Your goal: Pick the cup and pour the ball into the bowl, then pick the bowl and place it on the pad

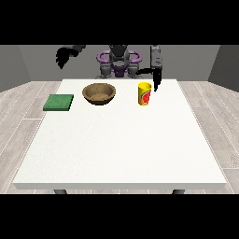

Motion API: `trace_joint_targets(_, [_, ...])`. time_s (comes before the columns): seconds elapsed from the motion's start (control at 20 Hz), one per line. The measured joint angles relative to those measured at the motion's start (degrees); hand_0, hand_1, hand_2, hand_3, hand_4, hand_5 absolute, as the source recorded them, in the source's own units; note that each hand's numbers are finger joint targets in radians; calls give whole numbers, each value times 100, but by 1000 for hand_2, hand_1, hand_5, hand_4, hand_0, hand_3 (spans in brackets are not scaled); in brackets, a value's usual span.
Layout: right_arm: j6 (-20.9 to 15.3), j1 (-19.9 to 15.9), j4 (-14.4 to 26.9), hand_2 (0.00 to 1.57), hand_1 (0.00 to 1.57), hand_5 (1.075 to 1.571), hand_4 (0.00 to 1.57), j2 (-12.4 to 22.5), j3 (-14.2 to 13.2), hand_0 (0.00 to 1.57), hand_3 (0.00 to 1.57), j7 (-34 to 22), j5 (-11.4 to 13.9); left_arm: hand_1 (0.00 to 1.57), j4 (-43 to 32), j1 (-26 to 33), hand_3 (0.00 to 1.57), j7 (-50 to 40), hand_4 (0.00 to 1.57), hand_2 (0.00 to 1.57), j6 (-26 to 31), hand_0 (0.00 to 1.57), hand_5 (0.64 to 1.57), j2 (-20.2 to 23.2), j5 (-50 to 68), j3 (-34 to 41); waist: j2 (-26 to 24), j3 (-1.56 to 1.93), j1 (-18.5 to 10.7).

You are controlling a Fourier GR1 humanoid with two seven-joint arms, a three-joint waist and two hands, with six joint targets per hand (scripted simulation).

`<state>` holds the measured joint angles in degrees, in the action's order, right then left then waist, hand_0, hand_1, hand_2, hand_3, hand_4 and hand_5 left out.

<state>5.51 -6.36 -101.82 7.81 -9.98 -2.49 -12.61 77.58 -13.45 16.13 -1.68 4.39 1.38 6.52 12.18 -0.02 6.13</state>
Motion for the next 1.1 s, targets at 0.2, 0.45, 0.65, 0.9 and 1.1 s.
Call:
trace_joint_targets(0.2, [147, -13, 280, 0, 0, 1560, 670, 100, -128, 0, 0, 120, -82, 0, -916, -298, 0, 497, 138, 0, -2, 0, 1433, 33, -62, 120, -62, 0, 40])
trace_joint_targets(0.45, [296, -99, 815, 0, 0, 1563, 671, 215, -297, 0, 0, 366, -108, 0, -1790, -621, 0, 855, 189, 0, -24, 0, 1423, 16, -137, 146, -204, 1, -28])
trace_joint_targets(0.65, [496, -161, 1036, 0, 0, 1564, 675, 370, -449, 0, 0, 522, -229, 0, -2459, -828, 0, 1377, 363, 0, 36, 0, 1464, 92, -64, 338, -68, 0, 48])
trace_joint_targets(0.9, [625, -252, 800, 0, 0, 1568, 650, 503, -452, 0, 121, 351, -371, 1151, -3332, -1130, 1571, 1935, 1309, 1571, -237, 1151, 1475, 125, -96, 565, 100, -1, 313])
trace_joint_targets(1.1, [822, -417, 704, 0, 0, 1568, 647, 772, -690, 0, 165, 178, -724, 1273, -3607, -1239, 1571, 2407, 1346, 1571, -775, 1273, 1468, 246, -336, 648, 288, 18, 535])
